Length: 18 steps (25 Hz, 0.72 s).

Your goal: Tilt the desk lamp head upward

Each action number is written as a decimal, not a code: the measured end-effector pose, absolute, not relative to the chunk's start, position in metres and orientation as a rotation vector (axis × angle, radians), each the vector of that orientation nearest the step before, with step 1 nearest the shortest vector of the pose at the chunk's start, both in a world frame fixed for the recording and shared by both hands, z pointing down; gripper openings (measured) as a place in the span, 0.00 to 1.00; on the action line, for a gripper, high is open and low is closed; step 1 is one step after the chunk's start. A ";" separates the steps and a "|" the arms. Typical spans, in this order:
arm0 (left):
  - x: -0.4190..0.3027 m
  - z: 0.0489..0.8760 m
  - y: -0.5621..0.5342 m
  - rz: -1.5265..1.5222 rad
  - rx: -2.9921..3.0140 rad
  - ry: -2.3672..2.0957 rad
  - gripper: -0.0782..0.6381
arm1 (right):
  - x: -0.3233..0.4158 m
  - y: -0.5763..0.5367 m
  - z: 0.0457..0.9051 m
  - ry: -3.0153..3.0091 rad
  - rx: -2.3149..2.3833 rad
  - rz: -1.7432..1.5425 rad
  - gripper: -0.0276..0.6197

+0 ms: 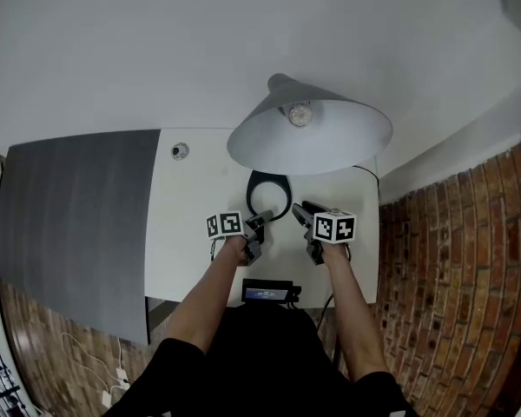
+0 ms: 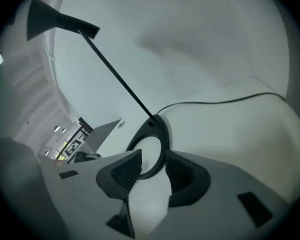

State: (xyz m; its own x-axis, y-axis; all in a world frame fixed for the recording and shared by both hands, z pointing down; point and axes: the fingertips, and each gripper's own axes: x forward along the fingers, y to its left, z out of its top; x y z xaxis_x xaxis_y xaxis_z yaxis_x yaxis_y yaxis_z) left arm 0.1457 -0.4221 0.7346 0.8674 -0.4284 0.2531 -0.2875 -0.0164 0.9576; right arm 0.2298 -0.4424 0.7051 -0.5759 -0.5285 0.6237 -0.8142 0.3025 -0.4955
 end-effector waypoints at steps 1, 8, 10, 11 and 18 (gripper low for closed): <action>0.143 0.734 -0.423 -0.135 1.608 -0.581 0.12 | 0.230 -0.446 0.718 -2.201 1.211 1.172 0.25; 0.125 0.736 -0.426 -0.226 1.546 -0.633 0.12 | 0.229 -0.470 0.748 -2.106 1.282 1.178 0.25; 0.123 0.736 -0.426 -0.239 1.537 -0.639 0.12 | 0.225 -0.471 0.748 -2.106 1.267 1.191 0.25; 0.122 0.737 -0.426 -0.251 1.531 -0.644 0.12 | 0.223 -0.470 0.749 -2.107 1.255 1.196 0.25; 0.111 0.739 -0.434 -0.309 1.492 -0.686 0.12 | 0.204 -0.462 0.750 -2.093 1.256 1.214 0.25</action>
State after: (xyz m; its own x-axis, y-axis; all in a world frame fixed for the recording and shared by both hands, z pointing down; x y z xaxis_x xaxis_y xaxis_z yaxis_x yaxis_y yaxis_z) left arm 0.1106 -0.4336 0.7386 0.7767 -0.5875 0.2269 -0.2191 0.0856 0.9719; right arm 0.2037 -0.4618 0.7503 -0.5086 -0.4981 0.7024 -0.8570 0.2136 -0.4691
